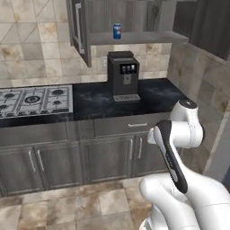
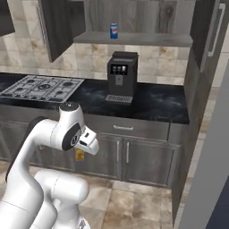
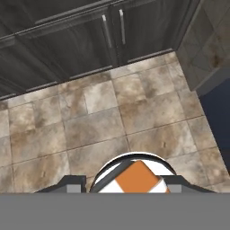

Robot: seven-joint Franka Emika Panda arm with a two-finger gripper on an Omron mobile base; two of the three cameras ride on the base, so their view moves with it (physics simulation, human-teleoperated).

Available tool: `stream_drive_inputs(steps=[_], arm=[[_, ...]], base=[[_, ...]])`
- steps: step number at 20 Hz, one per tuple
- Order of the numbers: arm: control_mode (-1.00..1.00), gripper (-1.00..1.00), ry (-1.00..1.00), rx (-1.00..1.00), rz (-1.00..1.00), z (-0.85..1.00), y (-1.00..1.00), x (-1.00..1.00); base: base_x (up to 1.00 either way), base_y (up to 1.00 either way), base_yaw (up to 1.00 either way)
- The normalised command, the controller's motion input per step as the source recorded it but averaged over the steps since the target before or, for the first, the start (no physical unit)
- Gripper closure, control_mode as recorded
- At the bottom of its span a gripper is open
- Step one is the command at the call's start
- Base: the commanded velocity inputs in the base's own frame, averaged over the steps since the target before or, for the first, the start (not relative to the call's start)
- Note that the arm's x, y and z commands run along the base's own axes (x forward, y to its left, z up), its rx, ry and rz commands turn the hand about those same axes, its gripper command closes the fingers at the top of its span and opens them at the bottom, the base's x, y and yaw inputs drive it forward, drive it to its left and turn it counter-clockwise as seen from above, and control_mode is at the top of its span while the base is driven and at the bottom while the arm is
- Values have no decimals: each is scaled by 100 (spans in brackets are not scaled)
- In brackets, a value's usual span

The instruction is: Sort all alcoholic drinks to one cabinet, and non-alcoholic drinks to the other.

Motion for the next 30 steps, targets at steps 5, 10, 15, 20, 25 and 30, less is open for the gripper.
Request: stream_drive_inputs(steps=[5,10,15,20,25,30], arm=[[100,100,0,0,0,0,0,0],[100,100,0,0,0,0,0,0],[100,100,0,0,0,0,0,0],[100,100,0,0,0,0,0,0],[100,100,0,0,0,0,0,0],[100,100,0,0,0,0,0,0]], base=[[71,-33,1],[79,-21,0],[56,-22,1],[15,-15,3],[10,-28,2],[38,-38,2]])
